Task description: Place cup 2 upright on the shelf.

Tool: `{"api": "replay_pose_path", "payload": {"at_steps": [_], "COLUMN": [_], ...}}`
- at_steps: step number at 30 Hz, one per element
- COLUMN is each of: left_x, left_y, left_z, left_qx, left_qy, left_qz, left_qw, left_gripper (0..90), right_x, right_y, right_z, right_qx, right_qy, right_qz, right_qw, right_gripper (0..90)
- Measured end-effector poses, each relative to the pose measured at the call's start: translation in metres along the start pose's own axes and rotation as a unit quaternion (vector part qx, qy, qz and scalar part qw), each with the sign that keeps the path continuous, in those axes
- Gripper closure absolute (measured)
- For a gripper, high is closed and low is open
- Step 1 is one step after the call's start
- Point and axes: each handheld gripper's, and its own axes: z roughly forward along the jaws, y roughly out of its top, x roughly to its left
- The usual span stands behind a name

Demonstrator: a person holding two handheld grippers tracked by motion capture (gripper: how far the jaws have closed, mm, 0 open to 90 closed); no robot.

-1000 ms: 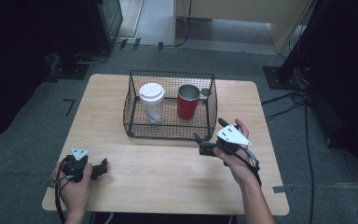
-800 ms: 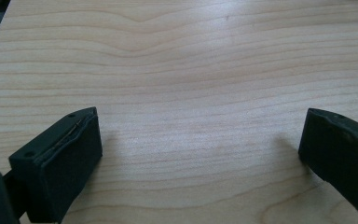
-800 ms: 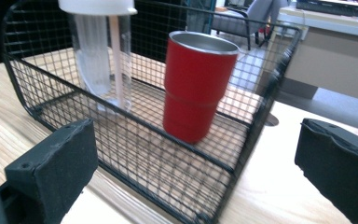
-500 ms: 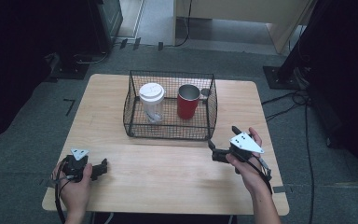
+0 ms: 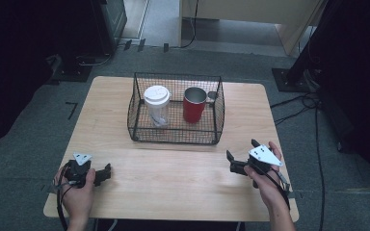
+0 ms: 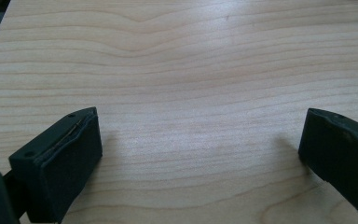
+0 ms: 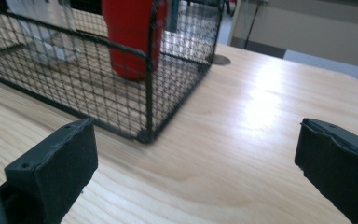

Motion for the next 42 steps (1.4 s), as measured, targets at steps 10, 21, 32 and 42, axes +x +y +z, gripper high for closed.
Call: {"api": "replay_pose_path", "payload": {"at_steps": [10, 21, 32, 42], "left_x": [0.0, 0.0, 0.0, 0.0], "left_y": [0.0, 0.0, 0.0, 0.0], "left_z": [0.0, 0.0, 0.0, 0.0], "left_qx": [0.0, 0.0, 0.0, 0.0], "left_qy": [0.0, 0.0, 0.0, 0.0], "left_qz": [0.0, 0.0, 0.0, 0.0], "left_qw": [1.0, 1.0, 1.0, 1.0], "left_gripper": [0.1, 0.1, 0.1, 0.1], "right_x": [-0.013, -0.029, -0.04, -0.041], "right_y": [-0.024, -0.047, -0.057, -0.063], "right_z": [-0.01, -0.027, -0.043, -0.044], "right_qx": [0.022, 0.054, 0.097, 0.187], "right_qy": [-0.02, -0.042, -0.07, -0.07], "right_qz": [0.016, 0.032, 0.066, 0.065], "right_qw": [0.9994, 0.9971, 0.9907, 0.9777], "right_gripper": [0.0, 0.0, 0.0, 0.0]}}
